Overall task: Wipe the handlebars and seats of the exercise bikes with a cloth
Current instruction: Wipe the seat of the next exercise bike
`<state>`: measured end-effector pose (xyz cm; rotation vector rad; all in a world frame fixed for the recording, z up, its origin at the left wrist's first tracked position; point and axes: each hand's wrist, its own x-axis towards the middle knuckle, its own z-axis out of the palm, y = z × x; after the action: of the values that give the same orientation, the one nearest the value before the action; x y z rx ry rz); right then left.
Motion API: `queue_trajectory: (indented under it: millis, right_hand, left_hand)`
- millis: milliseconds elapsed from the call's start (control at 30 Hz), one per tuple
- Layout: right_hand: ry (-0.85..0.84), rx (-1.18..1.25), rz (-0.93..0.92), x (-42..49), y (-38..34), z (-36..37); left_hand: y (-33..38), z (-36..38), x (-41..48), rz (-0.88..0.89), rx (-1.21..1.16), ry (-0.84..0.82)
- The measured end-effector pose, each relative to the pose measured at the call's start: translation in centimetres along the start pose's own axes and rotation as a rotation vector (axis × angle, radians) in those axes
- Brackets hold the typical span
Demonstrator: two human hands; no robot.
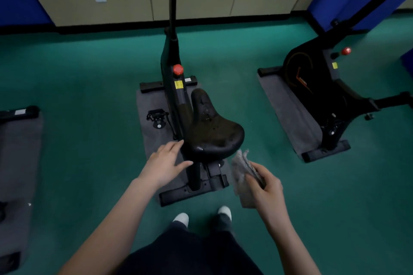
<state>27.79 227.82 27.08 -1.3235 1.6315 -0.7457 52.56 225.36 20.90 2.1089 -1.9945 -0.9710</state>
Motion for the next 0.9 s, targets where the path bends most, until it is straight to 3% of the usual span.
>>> queue_trajectory:
  millis: [400,667,900]
  right_hand:
    - [-0.329,-0.104,-0.264,17.2,-0.9,-1.9]
    - [-0.418,-0.253,-0.610,27.0,-5.0,5.9]
    - [-0.674,-0.527,-0.839,28.8,-5.1,11.0]
  left_hand:
    - [4.9,2.5,4.2,-0.284,-0.451,0.088]
    - [4.6,4.4,5.3,-0.303,-0.484,0.256]
    - [3.9,4.8,5.5,-0.270,-0.492,0.299]
